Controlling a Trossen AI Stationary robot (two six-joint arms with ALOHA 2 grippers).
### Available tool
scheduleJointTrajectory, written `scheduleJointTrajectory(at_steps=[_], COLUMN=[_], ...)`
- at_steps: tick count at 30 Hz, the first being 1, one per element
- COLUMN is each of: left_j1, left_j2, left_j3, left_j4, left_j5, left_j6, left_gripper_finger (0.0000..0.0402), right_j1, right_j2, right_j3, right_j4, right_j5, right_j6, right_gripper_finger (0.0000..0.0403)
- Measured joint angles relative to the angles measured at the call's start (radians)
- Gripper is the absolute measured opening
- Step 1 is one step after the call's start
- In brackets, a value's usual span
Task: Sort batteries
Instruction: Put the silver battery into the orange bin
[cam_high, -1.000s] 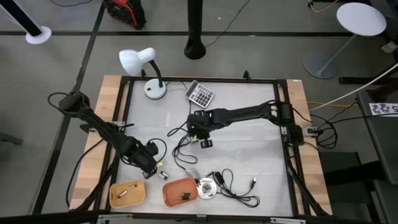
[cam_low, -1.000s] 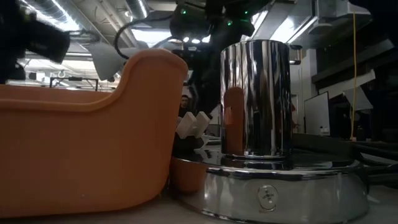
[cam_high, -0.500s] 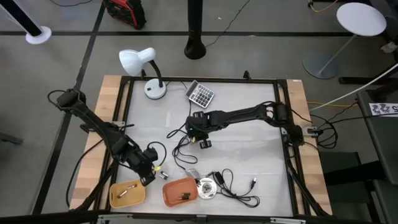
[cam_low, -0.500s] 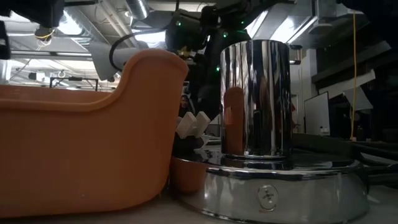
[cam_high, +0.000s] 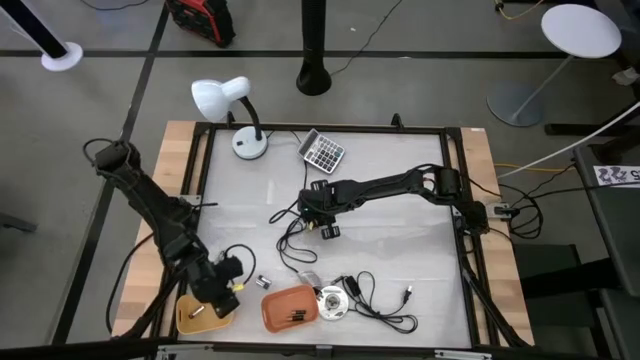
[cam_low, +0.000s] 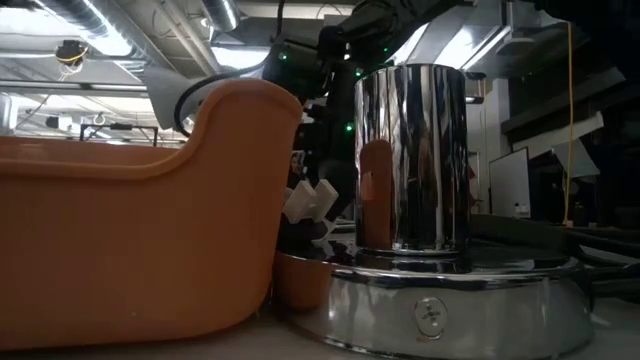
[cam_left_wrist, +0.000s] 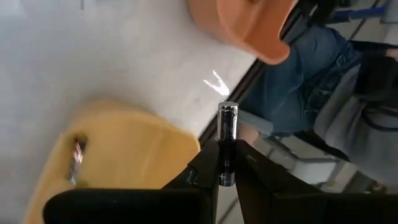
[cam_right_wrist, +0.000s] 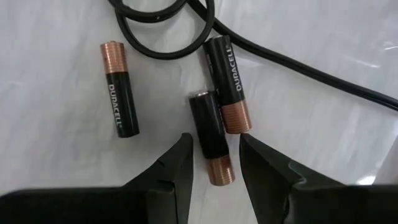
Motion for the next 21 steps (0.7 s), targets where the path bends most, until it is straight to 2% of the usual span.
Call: scheduleJointTrajectory(at_steps=[11, 21], left_j1=[-0.152, -0.192], left_j2=[0.0, 0.001], left_j3=[-0.003, -0.071], left_j4=[0.005, -0.001], left_j5=[-0.001, -0.001], left_j6=[-0.328, -0.513], left_gripper_finger=[0.0033, 0.0033], right_j1=[0.0, 0.0], right_j2=[0.001, 0.001], right_j3=[0.0, 0.0], right_j4=[-0.008, -0.01], right_j5=[-0.017, -0.017], right_j6=[0.007, 0.007], right_gripper_finger=[0.0126, 0.0126])
